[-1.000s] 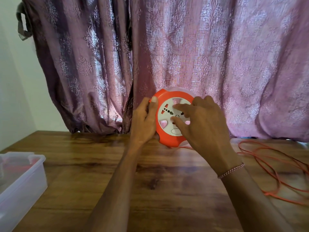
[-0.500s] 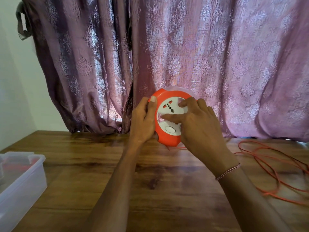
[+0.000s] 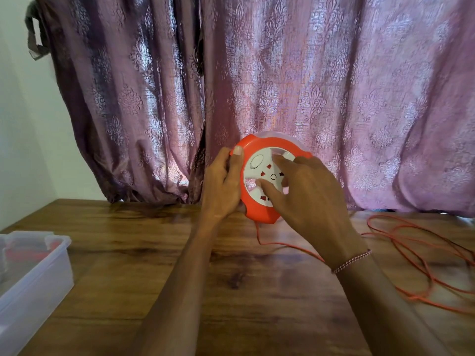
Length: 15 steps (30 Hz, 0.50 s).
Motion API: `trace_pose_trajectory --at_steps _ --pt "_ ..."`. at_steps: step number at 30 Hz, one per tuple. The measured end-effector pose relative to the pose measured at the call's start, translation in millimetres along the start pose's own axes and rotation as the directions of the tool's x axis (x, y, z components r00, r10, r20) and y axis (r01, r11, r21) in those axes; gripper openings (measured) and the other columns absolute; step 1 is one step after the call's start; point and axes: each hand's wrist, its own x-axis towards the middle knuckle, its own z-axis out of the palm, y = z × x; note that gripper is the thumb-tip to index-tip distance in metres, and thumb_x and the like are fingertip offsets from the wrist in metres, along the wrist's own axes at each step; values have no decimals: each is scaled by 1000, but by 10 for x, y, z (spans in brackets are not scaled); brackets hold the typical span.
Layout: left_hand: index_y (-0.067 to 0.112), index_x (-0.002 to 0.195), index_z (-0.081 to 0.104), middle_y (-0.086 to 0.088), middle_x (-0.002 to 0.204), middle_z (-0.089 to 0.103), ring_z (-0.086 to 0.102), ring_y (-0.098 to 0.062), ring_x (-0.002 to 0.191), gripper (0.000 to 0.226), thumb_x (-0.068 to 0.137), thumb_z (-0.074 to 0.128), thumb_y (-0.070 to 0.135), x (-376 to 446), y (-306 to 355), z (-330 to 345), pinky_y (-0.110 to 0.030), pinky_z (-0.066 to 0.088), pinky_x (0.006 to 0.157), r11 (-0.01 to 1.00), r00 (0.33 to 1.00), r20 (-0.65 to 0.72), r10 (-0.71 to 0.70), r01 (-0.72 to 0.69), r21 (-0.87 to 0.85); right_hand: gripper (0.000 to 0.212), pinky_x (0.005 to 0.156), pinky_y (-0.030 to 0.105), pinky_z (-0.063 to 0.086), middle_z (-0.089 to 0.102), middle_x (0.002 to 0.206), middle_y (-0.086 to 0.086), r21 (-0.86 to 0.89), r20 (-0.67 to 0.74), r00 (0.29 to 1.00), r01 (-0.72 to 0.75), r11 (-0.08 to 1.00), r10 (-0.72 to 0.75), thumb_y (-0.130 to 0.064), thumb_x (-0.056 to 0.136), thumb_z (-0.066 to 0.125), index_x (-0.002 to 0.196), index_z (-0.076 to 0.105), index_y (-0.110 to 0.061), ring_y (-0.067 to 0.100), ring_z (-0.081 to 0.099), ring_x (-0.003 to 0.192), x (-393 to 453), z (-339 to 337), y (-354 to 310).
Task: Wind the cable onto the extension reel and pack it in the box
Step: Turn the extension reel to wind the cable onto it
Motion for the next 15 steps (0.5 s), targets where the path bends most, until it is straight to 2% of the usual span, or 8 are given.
trace_pose_trajectory --at_steps 3,6,10,13,15 --pt "27 74 45 12 64 53 48 -8 64 35 106 45 42 -2 5 -8 -40 46 63 1000 1000 -2 -14 14 -25 37 82 41 48 63 111 8 72 -29 995 95 993 -93 -27 90 59 126 62 -22 30 50 105 22 -59 37" --pt "20 77 47 12 66 54 48 -8 65 36 105 45 42 -4 4 -14 -38 46 65 998 1000 -3 -22 22 -51 46 82 41 48 55 129 8 88 82 966 239 967 -246 -6 83 54 115 68 -35 30 45 114 36 -88 77" --pt "9 82 49 -1 74 59 52 -12 69 41 106 44 42 -7 -5 -24 -45 49 69 998 1000 2 -26 26 -52 54 85 44 48 47 139 8 48 127 960 244 968 -249 -8 77 55 115 67 -43 33 41 122 15 -89 59" --pt "14 80 48 1 73 57 51 -11 68 38 105 44 42 -14 0 -23 -44 49 67 998 1000 2 -23 23 -53 50 83 43 48 49 136 9 33 115 966 227 973 -230 -20 74 52 114 67 -45 35 44 118 -6 -77 31" --pt "11 80 48 0 72 56 50 -12 68 41 105 44 43 -14 0 -17 -44 48 67 998 1000 1 -25 25 -60 51 84 44 47 51 133 8 -1 100 970 221 975 -220 -17 73 61 114 66 -47 35 46 115 3 -55 43"
